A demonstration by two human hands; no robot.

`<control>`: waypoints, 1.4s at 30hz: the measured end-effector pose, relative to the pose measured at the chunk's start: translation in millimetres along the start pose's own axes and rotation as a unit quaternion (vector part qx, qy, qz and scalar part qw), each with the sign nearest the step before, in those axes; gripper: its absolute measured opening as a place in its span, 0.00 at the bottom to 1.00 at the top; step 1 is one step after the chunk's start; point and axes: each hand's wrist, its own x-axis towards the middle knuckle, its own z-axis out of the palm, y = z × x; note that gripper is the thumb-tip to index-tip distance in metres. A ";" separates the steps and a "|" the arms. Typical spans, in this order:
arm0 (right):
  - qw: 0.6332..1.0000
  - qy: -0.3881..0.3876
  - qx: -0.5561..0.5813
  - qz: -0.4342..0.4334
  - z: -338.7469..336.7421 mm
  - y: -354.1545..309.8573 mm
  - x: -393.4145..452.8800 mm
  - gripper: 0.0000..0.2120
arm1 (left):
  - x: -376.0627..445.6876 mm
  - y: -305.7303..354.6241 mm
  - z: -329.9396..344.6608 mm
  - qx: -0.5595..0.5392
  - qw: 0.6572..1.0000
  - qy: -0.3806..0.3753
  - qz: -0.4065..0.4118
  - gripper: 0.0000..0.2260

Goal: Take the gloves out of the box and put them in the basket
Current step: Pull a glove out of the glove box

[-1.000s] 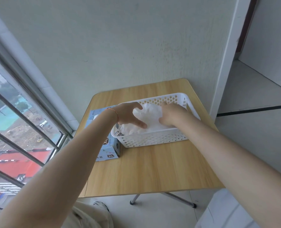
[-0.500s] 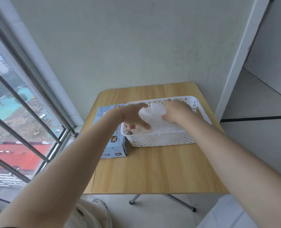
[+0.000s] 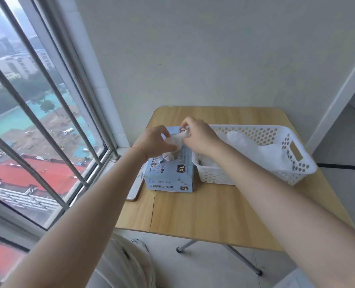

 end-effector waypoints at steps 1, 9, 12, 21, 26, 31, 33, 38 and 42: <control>1.000 0.002 -0.011 0.004 3.1 -0.2 2.6 0.13 | -0.1 -2.0 2.3 0.007 1.000 0.015 0.000 0.12; 0.999 0.043 0.026 0.006 -2.9 -6.6 12.5 0.09 | -3.3 -9.2 -11.0 -0.080 0.985 0.143 0.051 0.05; 0.999 0.015 0.046 -0.008 -6.2 -14.1 13.9 0.20 | -3.6 -8.4 -16.2 -0.091 0.980 0.166 0.058 0.04; 0.984 0.036 0.172 0.040 -7.2 -32.8 15.3 0.15 | -12.0 -6.9 -25.7 -0.135 0.975 0.172 0.048 0.07; 0.984 0.047 0.171 0.008 -12.9 -39.0 14.0 0.08 | -14.3 2.4 -26.4 -0.186 0.969 0.146 0.065 0.05; 0.968 0.129 0.213 -0.023 -23.1 -47.9 14.2 0.08 | -12.0 6.9 -30.9 -0.189 0.965 0.172 0.065 0.05; 0.963 0.152 0.222 -0.029 -25.6 -50.5 15.9 0.08 | -12.3 6.2 -33.1 -0.201 0.964 0.167 0.053 0.05; 0.957 0.162 0.237 -0.032 -27.5 -55.8 16.7 0.08 | -15.6 9.0 -35.4 -0.193 0.966 0.164 0.042 0.03; 0.954 0.145 0.259 -0.033 -29.1 -60.0 18.7 0.07 | -13.6 14.3 -45.9 -0.276 0.945 0.176 0.012 0.04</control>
